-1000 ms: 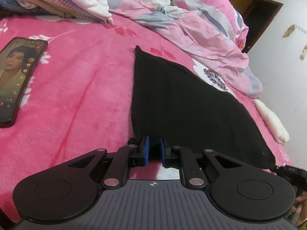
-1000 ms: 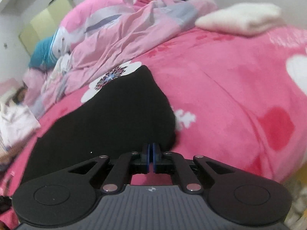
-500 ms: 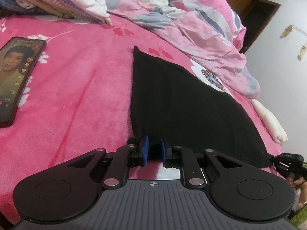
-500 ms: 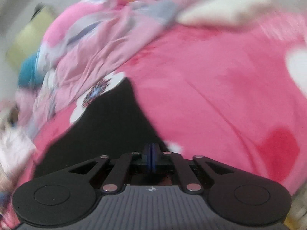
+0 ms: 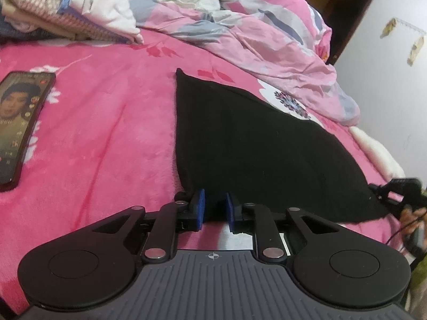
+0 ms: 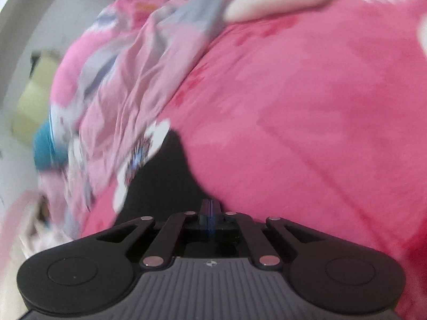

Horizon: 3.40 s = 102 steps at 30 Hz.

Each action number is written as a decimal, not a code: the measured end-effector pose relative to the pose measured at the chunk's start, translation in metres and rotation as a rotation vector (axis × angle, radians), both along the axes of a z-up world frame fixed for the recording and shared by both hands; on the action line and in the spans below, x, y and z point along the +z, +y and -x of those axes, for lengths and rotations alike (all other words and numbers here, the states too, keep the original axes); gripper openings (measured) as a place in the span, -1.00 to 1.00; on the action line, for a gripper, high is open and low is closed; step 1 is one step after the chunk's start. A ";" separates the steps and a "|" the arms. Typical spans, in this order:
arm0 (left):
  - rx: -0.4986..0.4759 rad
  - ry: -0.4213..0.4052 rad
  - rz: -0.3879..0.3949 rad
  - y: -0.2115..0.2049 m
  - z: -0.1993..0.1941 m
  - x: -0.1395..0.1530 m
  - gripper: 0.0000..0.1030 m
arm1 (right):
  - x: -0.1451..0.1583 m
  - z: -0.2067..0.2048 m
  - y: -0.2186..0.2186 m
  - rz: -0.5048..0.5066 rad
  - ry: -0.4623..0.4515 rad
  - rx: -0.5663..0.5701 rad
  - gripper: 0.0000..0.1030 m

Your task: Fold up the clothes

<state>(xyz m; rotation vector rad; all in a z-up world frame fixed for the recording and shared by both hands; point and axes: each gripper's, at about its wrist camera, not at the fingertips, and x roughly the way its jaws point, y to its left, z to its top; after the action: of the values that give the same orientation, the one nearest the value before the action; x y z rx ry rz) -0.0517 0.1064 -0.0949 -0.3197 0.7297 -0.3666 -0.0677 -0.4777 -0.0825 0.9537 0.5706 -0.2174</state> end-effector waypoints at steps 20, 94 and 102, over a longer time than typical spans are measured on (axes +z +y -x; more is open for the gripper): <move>-0.017 -0.007 -0.009 -0.003 -0.002 0.000 -0.50 | -0.002 -0.080 0.001 -0.126 -0.014 0.120 -0.94; 0.084 0.081 0.099 -0.045 -0.137 0.008 -0.57 | -0.033 0.061 0.065 -0.296 -0.410 0.207 -0.49; 0.309 0.125 0.274 0.023 -0.158 0.003 -0.68 | -0.035 0.057 0.065 -0.315 -0.417 0.225 -0.47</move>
<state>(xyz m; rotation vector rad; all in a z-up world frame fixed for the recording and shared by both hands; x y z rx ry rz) 0.1064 0.1290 -0.0917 -0.7101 0.7391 -0.1530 -0.1248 -0.4124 -0.1175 1.1894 0.3253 0.2773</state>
